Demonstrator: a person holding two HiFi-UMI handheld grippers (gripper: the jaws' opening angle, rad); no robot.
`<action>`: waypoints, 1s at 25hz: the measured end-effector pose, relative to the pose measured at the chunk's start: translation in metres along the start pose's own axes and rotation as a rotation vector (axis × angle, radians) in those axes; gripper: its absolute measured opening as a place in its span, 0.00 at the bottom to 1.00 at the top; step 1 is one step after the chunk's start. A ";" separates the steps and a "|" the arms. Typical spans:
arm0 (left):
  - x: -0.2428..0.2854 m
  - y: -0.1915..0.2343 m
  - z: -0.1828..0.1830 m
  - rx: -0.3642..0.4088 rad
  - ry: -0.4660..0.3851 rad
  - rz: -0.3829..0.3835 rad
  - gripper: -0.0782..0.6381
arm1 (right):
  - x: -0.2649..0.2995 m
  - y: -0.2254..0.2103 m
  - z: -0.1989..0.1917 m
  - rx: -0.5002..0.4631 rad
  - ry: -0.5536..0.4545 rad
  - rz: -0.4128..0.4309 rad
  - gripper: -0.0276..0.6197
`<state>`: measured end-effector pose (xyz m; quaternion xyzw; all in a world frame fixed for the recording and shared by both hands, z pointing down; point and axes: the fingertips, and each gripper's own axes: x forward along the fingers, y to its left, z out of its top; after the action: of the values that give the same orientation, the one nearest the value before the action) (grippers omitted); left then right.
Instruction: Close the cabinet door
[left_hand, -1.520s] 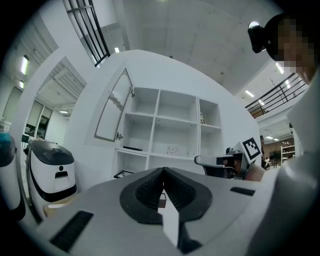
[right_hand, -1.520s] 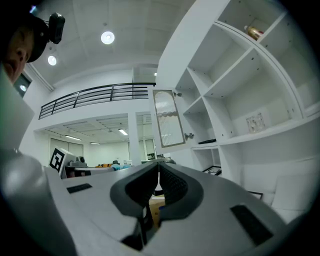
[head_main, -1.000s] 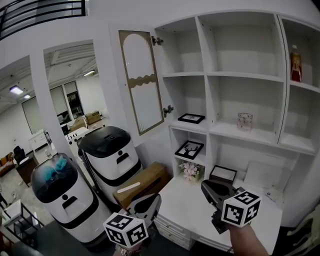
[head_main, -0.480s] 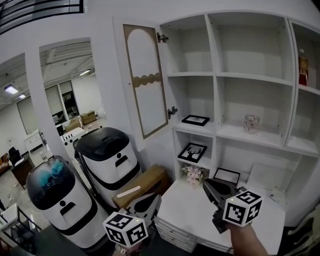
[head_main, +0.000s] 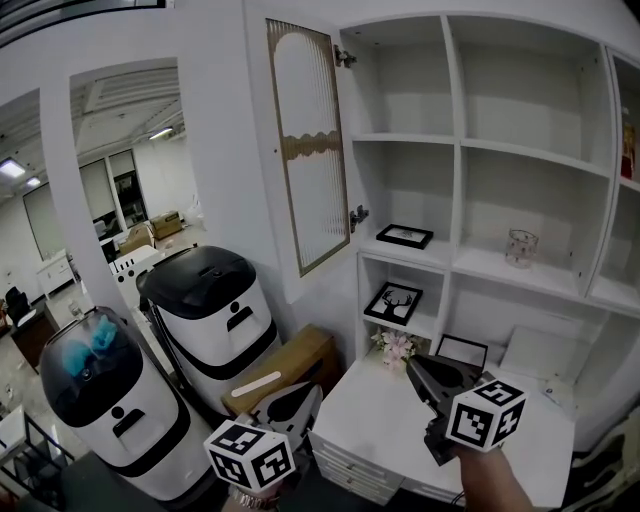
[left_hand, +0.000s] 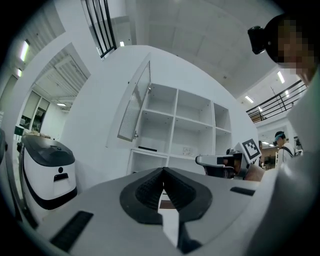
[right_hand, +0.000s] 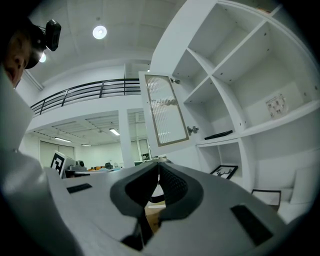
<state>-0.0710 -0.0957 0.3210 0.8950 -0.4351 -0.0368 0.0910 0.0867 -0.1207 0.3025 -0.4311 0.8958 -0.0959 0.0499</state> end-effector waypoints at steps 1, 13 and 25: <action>0.001 0.006 0.000 -0.002 -0.001 -0.003 0.12 | 0.005 0.001 -0.001 -0.001 0.001 -0.003 0.05; 0.000 0.054 0.009 -0.017 -0.016 -0.036 0.12 | 0.047 0.014 -0.005 -0.012 0.006 -0.037 0.05; 0.024 0.093 0.008 -0.028 -0.005 0.036 0.12 | 0.095 -0.007 -0.010 0.009 0.028 0.022 0.05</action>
<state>-0.1292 -0.1720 0.3319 0.8855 -0.4509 -0.0435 0.1032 0.0309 -0.1983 0.3134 -0.4194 0.9007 -0.1055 0.0405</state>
